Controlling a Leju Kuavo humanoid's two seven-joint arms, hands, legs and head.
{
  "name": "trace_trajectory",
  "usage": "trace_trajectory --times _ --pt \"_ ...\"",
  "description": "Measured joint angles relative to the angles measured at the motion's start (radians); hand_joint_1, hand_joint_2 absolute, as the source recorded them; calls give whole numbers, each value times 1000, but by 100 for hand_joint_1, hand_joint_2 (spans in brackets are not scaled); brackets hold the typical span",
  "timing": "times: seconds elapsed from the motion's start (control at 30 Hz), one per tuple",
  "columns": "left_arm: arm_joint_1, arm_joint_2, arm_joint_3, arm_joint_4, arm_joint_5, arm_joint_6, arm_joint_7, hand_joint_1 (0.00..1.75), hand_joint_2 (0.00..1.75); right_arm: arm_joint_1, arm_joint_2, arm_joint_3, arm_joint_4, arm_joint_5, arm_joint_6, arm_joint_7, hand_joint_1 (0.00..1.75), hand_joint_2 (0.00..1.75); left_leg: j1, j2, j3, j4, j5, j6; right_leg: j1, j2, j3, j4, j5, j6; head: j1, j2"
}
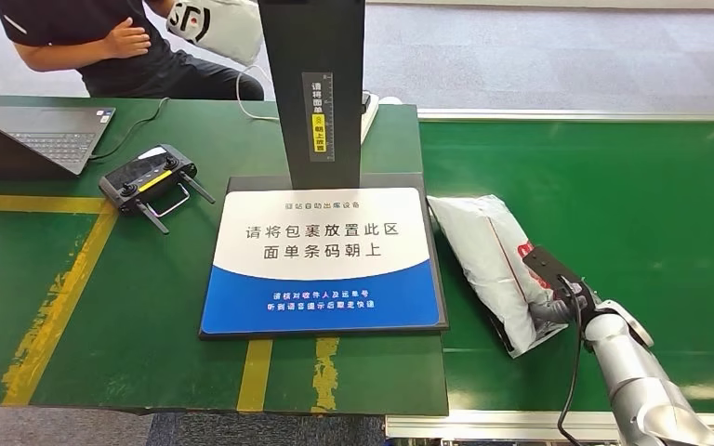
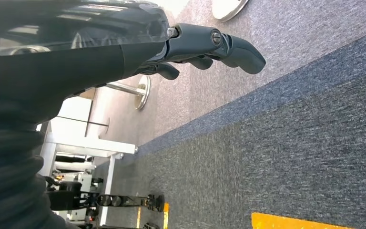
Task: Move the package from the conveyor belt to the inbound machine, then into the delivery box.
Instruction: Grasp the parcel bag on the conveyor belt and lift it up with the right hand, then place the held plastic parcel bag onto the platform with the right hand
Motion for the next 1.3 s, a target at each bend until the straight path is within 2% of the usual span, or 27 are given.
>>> trace_trajectory --times 0.47,0.57,0.8,0.93,1.0,1.1,1.3 --pt "0 -5 0 0 8 -1 -13 0 175 7 0 0 -11 -36 -50 -69 175 175 0 0 0 0 0 0 0 -1 0 0 0 0 0 0" --pt "1 -5 1 0 11 -3 -16 0 175 17 0 0 -24 -56 -85 -89 175 175 0 0 0 0 0 0 0 -1 0 0 0 0 0 0" --pt "1 -12 6 0 19 13 -15 0 175 71 16 -34 -170 -160 -368 -204 175 175 0 -1 -1 0 0 0 0 -1 -1 0 0 0 0 0" --pt "2 -13 6 0 17 8 -15 0 175 146 51 -61 -381 -227 -521 -265 175 175 0 -2 -1 0 0 0 0 -2 -1 0 -1 0 0 0" --pt "2 -13 6 0 15 2 -15 0 175 190 71 -68 -513 -256 -564 -281 175 175 0 -2 -1 0 0 0 0 -2 -1 0 -1 -1 0 0" --pt "2 -13 6 0 15 -3 -19 0 175 242 92 -68 -683 -308 -534 -286 175 175 0 -2 -1 0 0 -1 1 -2 -1 0 -1 -1 0 0" --pt "2 -13 6 0 5 -4 -32 0 175 292 99 6 -869 -381 -284 -262 175 175 0 -1 -1 0 0 -1 0 -2 -1 0 -1 -1 0 0"
